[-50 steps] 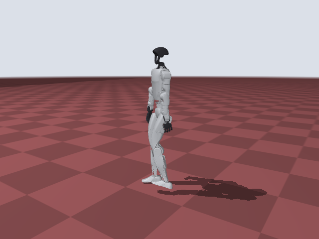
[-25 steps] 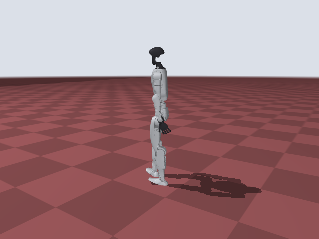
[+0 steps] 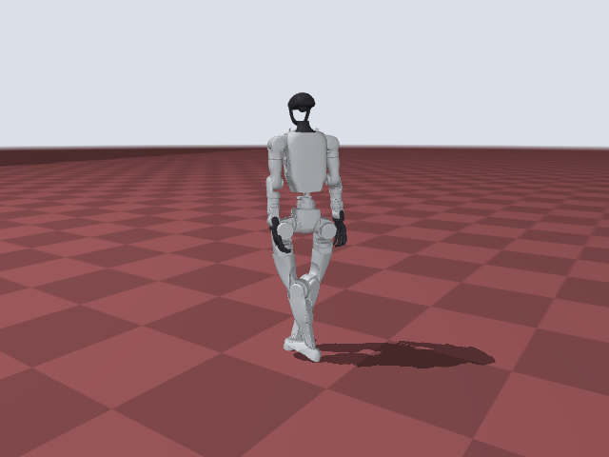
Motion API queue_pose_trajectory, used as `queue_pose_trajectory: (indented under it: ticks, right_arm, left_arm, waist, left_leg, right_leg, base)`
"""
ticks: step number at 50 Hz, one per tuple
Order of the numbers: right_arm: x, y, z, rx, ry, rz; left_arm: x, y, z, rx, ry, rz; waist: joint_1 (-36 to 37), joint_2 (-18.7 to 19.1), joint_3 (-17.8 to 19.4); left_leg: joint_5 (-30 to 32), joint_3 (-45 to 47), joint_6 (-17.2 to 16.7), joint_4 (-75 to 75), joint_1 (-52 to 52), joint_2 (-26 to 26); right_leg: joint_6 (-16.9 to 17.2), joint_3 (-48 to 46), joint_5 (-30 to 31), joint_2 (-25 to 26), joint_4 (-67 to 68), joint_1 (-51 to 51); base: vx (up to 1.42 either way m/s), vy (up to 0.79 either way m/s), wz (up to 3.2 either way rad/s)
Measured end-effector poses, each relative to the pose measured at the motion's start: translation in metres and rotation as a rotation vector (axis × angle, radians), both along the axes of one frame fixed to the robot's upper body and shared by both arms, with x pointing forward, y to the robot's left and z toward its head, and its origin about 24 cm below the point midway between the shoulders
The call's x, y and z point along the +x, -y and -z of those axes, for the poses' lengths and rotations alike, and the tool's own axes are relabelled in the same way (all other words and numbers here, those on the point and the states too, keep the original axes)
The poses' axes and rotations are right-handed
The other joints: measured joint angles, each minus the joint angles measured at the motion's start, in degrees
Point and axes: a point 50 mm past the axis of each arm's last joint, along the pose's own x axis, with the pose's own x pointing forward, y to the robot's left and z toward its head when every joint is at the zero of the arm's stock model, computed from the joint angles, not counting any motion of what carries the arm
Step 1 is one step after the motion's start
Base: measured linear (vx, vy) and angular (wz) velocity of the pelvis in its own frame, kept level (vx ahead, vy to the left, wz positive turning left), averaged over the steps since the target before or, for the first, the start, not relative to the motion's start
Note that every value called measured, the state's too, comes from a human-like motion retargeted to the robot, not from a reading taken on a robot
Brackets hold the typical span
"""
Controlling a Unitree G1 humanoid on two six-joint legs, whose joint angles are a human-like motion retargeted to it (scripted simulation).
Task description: In place motions
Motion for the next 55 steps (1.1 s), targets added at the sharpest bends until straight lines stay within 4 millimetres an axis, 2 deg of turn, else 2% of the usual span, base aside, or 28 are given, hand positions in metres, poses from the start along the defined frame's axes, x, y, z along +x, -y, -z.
queue_pose_trajectory:
  ticks: [2,3,4,5,11,14,16,18,20,22,23,25,27,30,33,35,37,38,40,41,42,43,45,48,52,55]
  right_arm:
    - [-0.018,0.003,0.001,-0.015,-0.053,0.073]
    - [-0.027,0.004,0.001,-0.021,-0.079,0.113]
    - [-0.035,0.005,0.001,-0.026,-0.102,0.155]
    - [-0.042,0.005,0.001,-0.031,-0.122,0.199]
    - [-0.072,0.005,-0.001,-0.057,-0.188,0.357]
    - [-0.079,0.003,-0.001,-0.052,-0.210,0.357]
    - [-0.078,0.001,0.000,-0.046,-0.215,0.341]
    - [-0.070,-0.002,0.000,-0.036,-0.203,0.315]
    - [-0.056,-0.004,0.002,-0.018,-0.171,0.277]
    - [-0.040,-0.007,0.003,0.011,-0.132,0.213]
    - [-0.030,-0.009,0.003,0.026,-0.111,0.172]
    - [-0.009,-0.011,0.002,0.051,-0.060,0.086]
    - [0.013,-0.014,0.000,0.063,0.002,-0.001]
    - [0.043,-0.019,-0.005,0.071,0.097,-0.119]
    - [0.066,-0.022,-0.010,0.069,0.176,-0.190]
    - [0.074,-0.021,-0.013,0.069,0.206,-0.213]
    - [0.075,-0.020,-0.014,0.073,0.210,-0.213]
    - [0.071,-0.021,-0.012,0.075,0.201,-0.207]
    - [0.058,-0.015,-0.009,0.060,0.160,-0.189]
    - [0.053,-0.013,-0.008,0.059,0.138,-0.174]
    - [0.046,-0.010,-0.007,0.057,0.111,-0.159]
    - [0.038,-0.007,-0.005,0.055,0.075,-0.144]
    - [0.023,0.000,-0.004,0.051,-0.013,-0.126]
    - [0.002,0.002,-0.002,0.029,-0.110,-0.077]
    - [-0.024,0.013,-0.002,-0.004,-0.130,0.062]
    - [-0.057,0.014,-0.002,0.011,-0.209,0.126]
  left_arm:
    - [-0.001,0.004,0.000,-0.017,-0.001,0.005]
    - [-0.001,0.007,0.000,-0.026,-0.002,0.009]
    - [-0.001,0.010,0.001,-0.034,-0.002,0.014]
    - [-0.001,0.013,0.001,-0.041,-0.001,0.021]
    - [-0.011,0.017,0.001,-0.071,-0.020,0.089]
    - [-0.020,0.013,0.001,-0.055,-0.041,0.120]
    - [-0.026,0.009,0.000,-0.044,-0.057,0.117]
    - [-0.031,0.004,0.000,-0.033,-0.072,0.100]
    - [-0.032,-0.002,-0.001,-0.017,-0.080,0.080]
    - [-0.036,-0.006,-0.002,-0.001,-0.091,0.052]
    - [-0.037,-0.007,-0.002,0.005,-0.098,0.034]
    - [-0.039,-0.005,-0.002,0.010,-0.111,-0.008]
    - [-0.040,0.000,-0.002,0.005,-0.119,-0.050]
    - [-0.038,0.005,-0.002,-0.013,-0.112,-0.086]
    - [-0.030,0.009,-0.001,-0.028,-0.084,-0.060]
    - [-0.024,0.012,0.000,-0.033,-0.062,-0.028]
    - [-0.019,0.014,0.001,-0.040,-0.045,0.003]
    - [-0.019,0.016,0.001,-0.045,-0.042,0.016]
    - [-0.024,0.023,0.001,-0.062,-0.047,0.032]
    - [-0.023,0.022,0.001,-0.061,-0.043,0.039]
    - [-0.023,0.022,0.001,-0.061,-0.041,0.045]
    - [-0.025,0.022,0.001,-0.064,-0.044,0.047]
    - [-0.028,0.023,0.001,-0.083,-0.054,0.039]
    - [-0.025,0.018,0.000,-0.093,-0.055,0.025]
    - [-0.009,-0.002,0.000,-0.047,-0.006,0.076]
    - [-0.009,-0.014,0.000,-0.002,-0.004,0.105]
  waist:
    - [-1.0,0.5,-0.7]
    - [-1.1,1.0,-1.0]
    - [-1.2,1.3,-1.3]
    - [-1.3,1.6,-1.6]
    - [-8.2,5.4,-3.9]
    - [-9.7,6.1,-5.8]
    - [-9.3,5.2,-6.3]
    - [-7.9,3.2,-6.0]
    - [-6.8,1.2,-4.9]
    - [-5.2,0.6,-3.5]
    - [-4.3,0.9,-3.2]
    - [-3.8,1.1,-3.6]
    - [-3.9,1.0,-4.0]
    - [-3.7,1.0,-3.6]
    - [-4.3,1.2,-3.7]
    - [-4.7,1.1,-4.4]
    - [-5.0,0.9,-5.1]
    - [-4.7,1.2,-5.3]
    - [-2.1,1.3,-3.6]
    - [-0.8,2.6,-2.9]
    - [-0.1,3.6,-2.5]
    - [-0.6,3.8,-2.7]
    - [-3.9,4.7,-3.9]
    - [-8.6,5.6,-3.5]
    - [-8.1,5.0,-1.3]
    - [-6.7,4.4,-3.2]
  left_leg:
    - [-1.4,1.3,0.0,0.9,0.8,-0.4]
    - [-1.9,2.1,0.0,1.4,1.2,-0.2]
    - [-2.4,2.7,0.0,1.9,1.4,-0.2]
    - [-2.9,3.2,0.0,2.5,1.4,-0.2]
    - [-4.3,2.3,0.0,4.8,4.4,1.0]
    - [-3.6,3.9,0.0,7.6,5.2,1.8]
    - [-2.3,6.2,0.0,12.4,5.7,3.0]
    - [-0.4,7.6,0.0,21.0,5.9,5.9]
    - [1.8,4.4,0.0,33.6,4.2,10.8]
    - [5.1,-3.1,0.0,48.2,-0.9,16.6]
    - [8.0,-9.2,0.0,54.0,-5.6,17.6]
    - [15.4,-21.1,0.0,60.7,-15.5,15.4]
    - [21.1,-28.3,0.0,62.4,-21.9,12.2]
    - [26.2,-35.7,0.0,61.4,-28.6,10.0]
    - [30.9,-42.8,0.0,55.0,-33.8,6.8]
    - [36.6,-47.9,0.0,47.1,-35.8,2.8]
    - [44.1,-54.3,0.0,34.9,-34.1,-2.3]
    - [47.6,-57.6,0.0,28.3,-32.0,-4.7]
    - [53.1,-63.3,-2.4,14.6,-23.4,-7.5]
    - [56.2,-65.2,-8.8,10.3,-20.7,-5.3]
    - [57.8,-65.9,-13.0,7.0,-18.5,-3.7]
    - [56.6,-64.2,-12.8,5.8,-17.2,-3.1]
    - [53.2,-52.6,-11.9,6.8,-16.1,0.5]
    - [54.5,-54.8,-11.8,4.2,-14.1,0.1]
    - [53.9,-52.6,-9.7,1.7,-10.2,-1.1]
    - [53.4,-50.2,-8.9,0.4,-9.3,-1.5]
  right_leg:
    - [-1.1,-1.1,2.5,0.5,-1.5,1.1]
    - [-3.7,1.2,4.2,0.7,-1.7,0.5]
    - [-4.2,4.3,4.6,0.5,-1.2,0.0]
    - [-3.7,7.9,4.5,-0.1,-0.3,-0.4]
    - [-2.7,7.9,3.7,0.4,-1.1,3.2]
    - [-2.0,10.8,3.3,0.6,-1.6,3.7]
    - [-2.1,13.8,2.7,0.6,-2.1,4.6]
    - [-2.5,18.1,1.3,0.6,-2.5,6.1]
    - [-3.2,22.3,-0.7,0.8,-2.9,7.8]
    - [-5.1,26.5,-1.7,2.0,-3.3,8.4]
    - [-6.6,28.7,-1.3,3.1,-3.4,7.9]
    - [-9.2,31.9,0.2,4.1,-3.4,5.5]
    - [-10.9,34.4,2.0,4.3,-3.3,3.3]
    - [-12.5,37.9,4.7,4.9,-3.4,1.3]
    - [-12.9,40.4,7.5,4.8,-3.3,-1.3]
    - [-12.3,41.5,9.3,4.0,-3.0,-3.5]
    - [-10.0,42.8,10.9,2.3,-2.8,-5.0]
    - [-8.1,44.1,11.6,1.2,-3.0,-4.8]
    - [-4.8,49.9,11.6,-0.9,-2.1,-1.9]
    - [-4.9,52.1,11.5,1.3,-1.6,-1.3]
    - [-4.8,54.0,11.4,2.8,-1.1,-0.8]
    - [-4.3,55.0,11.3,2.9,-0.6,-0.6]
    - [-3.8,55.5,11.2,2.9,0.3,-1.0]
    - [-3.9,56.8,11.6,3.8,0.5,-0.5]
    - [-2.7,61.6,12.9,3.8,0.5,0.6]
    - [-2.4,64.0,13.2,3.8,1.0,-0.2]
  base:
    - [0.59,-0.09,-0.87]
    - [0.63,-0.18,-0.79]
    - [0.56,-0.18,-0.76]
    - [0.49,-0.20,-0.34]
    - [0.46,-0.18,-0.05]
    - [0.41,-0.09,-0.73]
    - [0.39,-0.11,-1.57]
    - [0.60,-0.37,-2.18]
    - [0.72,-0.67,-2.25]
    - [0.43,-0.77,-2.31]
    - [-0.06,-0.60,-2.27]
    - [-0.40,-0.35,-1.94]
    - [-0.44,-0.12,-1.70]
    - [-0.38,0.05,-1.89]
    - [-0.32,0.27,-1.53]
    - [-0.25,0.63,-1.18]
    - [0.03,1.13,-1.33]
    - [0.28,1.23,-2.02]
    - [0.37,0.96,-2.91]
    - [0.29,0.52,-2.99]
    - [0.22,0.29,-2.32]
    - [0.20,0.28,-1.59]
    - [0.15,0.28,-0.81]
    - [0.01,0.23,-0.68]
    - [-0.05,0.23,-1.09]
    - [0.14,0.16,-0.71]
